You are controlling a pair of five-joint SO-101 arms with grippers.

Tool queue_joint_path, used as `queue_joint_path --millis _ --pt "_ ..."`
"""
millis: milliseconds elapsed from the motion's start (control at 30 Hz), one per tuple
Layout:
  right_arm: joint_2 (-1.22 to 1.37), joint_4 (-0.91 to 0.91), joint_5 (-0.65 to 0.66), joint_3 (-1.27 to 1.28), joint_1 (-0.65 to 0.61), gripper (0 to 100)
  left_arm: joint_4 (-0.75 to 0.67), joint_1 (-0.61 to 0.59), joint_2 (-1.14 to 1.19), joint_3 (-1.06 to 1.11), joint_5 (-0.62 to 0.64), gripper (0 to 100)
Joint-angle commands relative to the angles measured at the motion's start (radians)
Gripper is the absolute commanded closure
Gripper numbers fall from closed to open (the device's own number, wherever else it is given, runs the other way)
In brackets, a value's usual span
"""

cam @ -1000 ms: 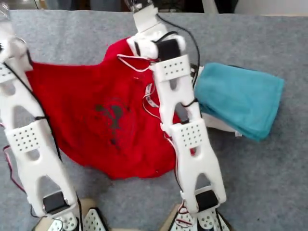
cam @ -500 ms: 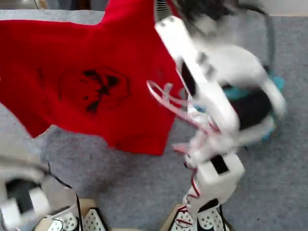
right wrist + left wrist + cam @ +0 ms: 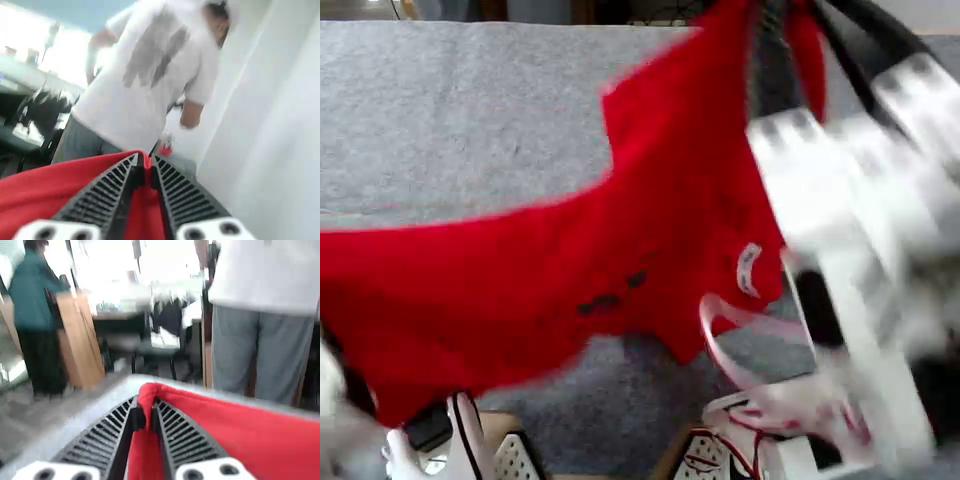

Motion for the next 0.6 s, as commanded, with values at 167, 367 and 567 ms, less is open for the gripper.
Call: queue_joint_path --millis 167,367,567 --pt "0.087 -0.542 0.003 0.691 -0.092 98.5 -0.626 -0.019 0.005 0.728 -0.006 97" --pt "0.369 -0.865 0.005 0.766 -0.100 98.5 -1.395 -0.015 0.219 1.053 0.002 97" --pt "0.630 -0.799 0.003 0.403 -0.086 98.5 -1.396 0.007 0.479 0.875 0.000 97"
